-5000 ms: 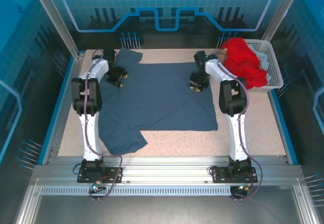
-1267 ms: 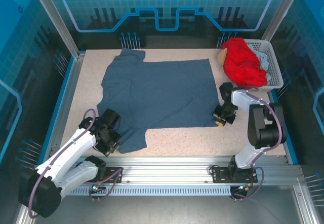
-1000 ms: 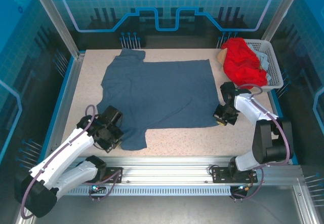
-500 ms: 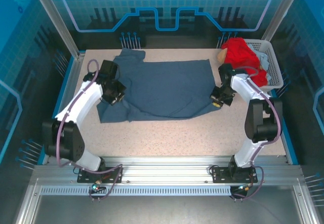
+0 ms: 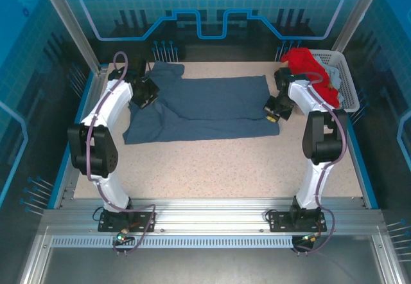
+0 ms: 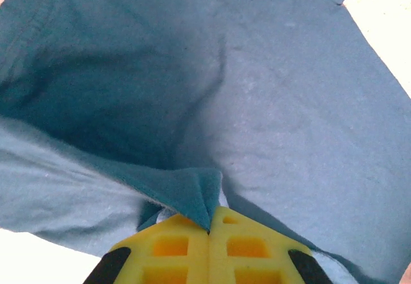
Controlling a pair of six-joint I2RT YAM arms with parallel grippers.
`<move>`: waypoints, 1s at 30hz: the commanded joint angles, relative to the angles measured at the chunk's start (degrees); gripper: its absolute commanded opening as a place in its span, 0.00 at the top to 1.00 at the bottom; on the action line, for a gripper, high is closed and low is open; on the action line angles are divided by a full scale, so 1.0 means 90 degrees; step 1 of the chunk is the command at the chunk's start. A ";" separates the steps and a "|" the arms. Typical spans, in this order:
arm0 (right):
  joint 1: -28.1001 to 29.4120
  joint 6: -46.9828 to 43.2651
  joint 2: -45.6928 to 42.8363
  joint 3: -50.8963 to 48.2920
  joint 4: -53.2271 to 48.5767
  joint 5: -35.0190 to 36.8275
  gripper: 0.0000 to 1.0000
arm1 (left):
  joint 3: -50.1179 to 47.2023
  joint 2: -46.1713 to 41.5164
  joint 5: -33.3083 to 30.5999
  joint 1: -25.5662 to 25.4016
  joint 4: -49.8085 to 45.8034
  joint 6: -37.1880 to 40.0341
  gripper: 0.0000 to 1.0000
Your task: Fold and stack the t-shirts
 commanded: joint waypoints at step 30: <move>-0.0171 0.0416 0.1093 0.1314 -0.0656 0.0184 1.00 | 0.1229 0.1059 -0.0078 0.0444 -0.0171 0.0538 1.00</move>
